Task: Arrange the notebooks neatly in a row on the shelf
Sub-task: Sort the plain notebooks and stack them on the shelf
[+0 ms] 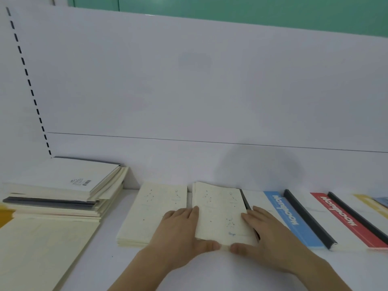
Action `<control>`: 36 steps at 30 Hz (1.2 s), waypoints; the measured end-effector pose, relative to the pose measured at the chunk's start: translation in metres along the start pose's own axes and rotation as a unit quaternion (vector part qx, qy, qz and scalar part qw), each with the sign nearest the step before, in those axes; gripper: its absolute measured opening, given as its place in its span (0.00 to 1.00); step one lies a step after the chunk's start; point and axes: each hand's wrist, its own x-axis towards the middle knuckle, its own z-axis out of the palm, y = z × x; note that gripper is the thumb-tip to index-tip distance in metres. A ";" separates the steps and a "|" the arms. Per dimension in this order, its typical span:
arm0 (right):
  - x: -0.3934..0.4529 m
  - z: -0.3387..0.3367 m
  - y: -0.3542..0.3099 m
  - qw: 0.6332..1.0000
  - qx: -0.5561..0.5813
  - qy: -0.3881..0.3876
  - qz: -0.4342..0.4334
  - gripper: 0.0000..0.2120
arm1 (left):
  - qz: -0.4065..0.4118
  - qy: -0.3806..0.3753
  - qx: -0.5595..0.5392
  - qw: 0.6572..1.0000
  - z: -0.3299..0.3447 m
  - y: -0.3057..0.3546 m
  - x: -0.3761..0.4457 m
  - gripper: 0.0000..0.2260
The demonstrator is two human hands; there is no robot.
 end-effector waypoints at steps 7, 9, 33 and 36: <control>0.006 -0.002 0.004 1.000 0.017 -0.004 -0.010 0.49 | 0.044 -0.026 0.007 0.999 -0.002 -0.011 0.005 0.44; 0.006 0.000 0.006 1.000 0.028 -0.010 -0.002 0.49 | 0.058 -0.043 0.021 0.997 -0.005 -0.013 0.006 0.43; 0.005 0.045 -0.116 0.959 0.039 0.177 -0.218 0.31 | -0.041 0.266 -0.069 0.961 -0.027 -0.065 -0.091 0.18; 0.001 0.052 -0.164 0.955 0.033 0.169 -0.243 0.31 | -0.057 0.295 -0.064 0.952 -0.034 -0.099 -0.127 0.14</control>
